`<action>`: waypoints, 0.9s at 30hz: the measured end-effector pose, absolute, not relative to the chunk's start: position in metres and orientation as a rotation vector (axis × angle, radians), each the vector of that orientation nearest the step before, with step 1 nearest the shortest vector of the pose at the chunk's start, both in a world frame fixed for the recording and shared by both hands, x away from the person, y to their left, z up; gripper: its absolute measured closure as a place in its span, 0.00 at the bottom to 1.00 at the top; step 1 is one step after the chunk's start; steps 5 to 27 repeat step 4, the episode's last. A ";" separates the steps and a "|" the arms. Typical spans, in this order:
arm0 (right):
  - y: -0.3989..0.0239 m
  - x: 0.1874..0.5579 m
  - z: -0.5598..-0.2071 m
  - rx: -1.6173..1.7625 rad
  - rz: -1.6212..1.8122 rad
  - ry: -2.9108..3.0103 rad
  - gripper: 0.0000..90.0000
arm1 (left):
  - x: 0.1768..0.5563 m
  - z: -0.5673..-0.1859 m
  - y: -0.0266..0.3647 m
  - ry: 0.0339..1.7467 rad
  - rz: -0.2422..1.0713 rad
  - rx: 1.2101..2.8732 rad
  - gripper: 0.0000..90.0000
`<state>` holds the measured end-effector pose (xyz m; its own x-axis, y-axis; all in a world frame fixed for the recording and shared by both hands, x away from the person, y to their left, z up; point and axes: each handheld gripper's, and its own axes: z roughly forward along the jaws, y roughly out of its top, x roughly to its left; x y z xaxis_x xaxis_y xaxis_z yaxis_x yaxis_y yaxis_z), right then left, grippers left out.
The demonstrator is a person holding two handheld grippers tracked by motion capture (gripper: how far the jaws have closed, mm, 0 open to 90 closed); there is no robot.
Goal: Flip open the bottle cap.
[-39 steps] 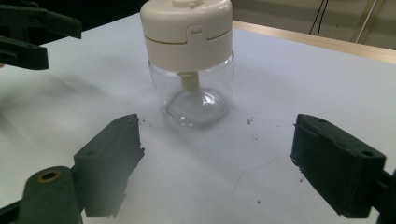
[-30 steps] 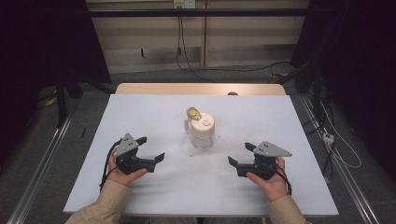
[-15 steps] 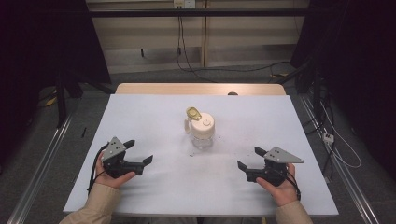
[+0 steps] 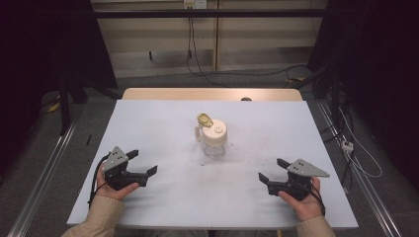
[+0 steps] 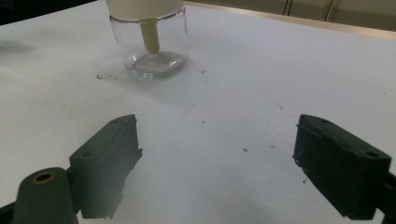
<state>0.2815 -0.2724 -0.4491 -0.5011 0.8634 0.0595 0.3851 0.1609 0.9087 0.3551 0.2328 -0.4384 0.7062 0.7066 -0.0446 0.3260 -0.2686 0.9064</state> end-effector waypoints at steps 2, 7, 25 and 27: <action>-0.272 0.282 -0.448 1.177 1.310 1.959 0.15 | 0.355 -0.439 0.233 0.804 0.458 1.869 0.06; -0.272 0.283 -0.449 1.173 1.306 1.963 0.15 | 0.355 -0.438 0.233 0.809 0.459 1.860 0.06; -0.272 0.283 -0.449 1.173 1.306 1.963 0.15 | 0.355 -0.438 0.233 0.809 0.459 1.860 0.06; -0.272 0.283 -0.449 1.173 1.306 1.963 0.15 | 0.355 -0.438 0.233 0.809 0.459 1.860 0.06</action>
